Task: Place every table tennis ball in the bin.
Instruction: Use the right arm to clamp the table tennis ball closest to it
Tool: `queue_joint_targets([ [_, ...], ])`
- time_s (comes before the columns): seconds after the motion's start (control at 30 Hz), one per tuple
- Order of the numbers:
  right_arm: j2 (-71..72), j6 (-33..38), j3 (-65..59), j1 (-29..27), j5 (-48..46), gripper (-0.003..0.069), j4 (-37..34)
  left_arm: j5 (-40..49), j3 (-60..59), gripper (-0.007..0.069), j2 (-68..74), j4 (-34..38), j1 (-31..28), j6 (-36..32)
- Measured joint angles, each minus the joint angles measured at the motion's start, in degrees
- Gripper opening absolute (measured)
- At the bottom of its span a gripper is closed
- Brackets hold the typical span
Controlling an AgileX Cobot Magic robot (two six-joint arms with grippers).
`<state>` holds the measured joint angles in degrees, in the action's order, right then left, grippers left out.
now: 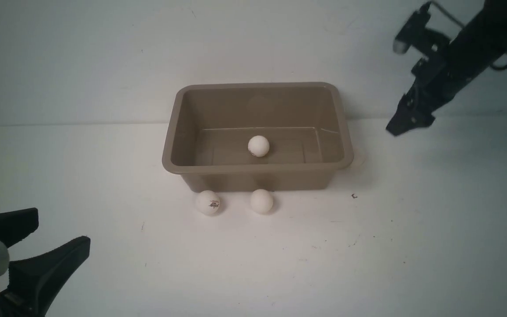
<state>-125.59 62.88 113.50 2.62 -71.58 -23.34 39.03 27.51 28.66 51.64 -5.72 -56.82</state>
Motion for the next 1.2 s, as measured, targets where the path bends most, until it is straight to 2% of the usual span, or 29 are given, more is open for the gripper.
queue_joint_targets([
  [0.2,-0.9,7.5,-2.6,0.0,0.5,0.0549,-8.9,-0.1,0.0,0.0489,0.0,0.0,0.0,-0.5],
  [0.47,-7.0,13.4,-2.6,0.0,1.3,0.0549,-12.0,-0.1,0.0,0.0489,0.0,0.0,0.0,-1.5],
  [1.0,-8.8,20.3,-2.6,0.0,6.8,0.0549,-14.9,0.1,0.0,0.0489,0.0,0.0,0.0,-1.5],
  [1.2,-8.8,20.7,-2.6,1.1,8.2,0.0547,-14.3,0.3,0.0,0.0489,0.0,0.0,0.0,-1.5],
])
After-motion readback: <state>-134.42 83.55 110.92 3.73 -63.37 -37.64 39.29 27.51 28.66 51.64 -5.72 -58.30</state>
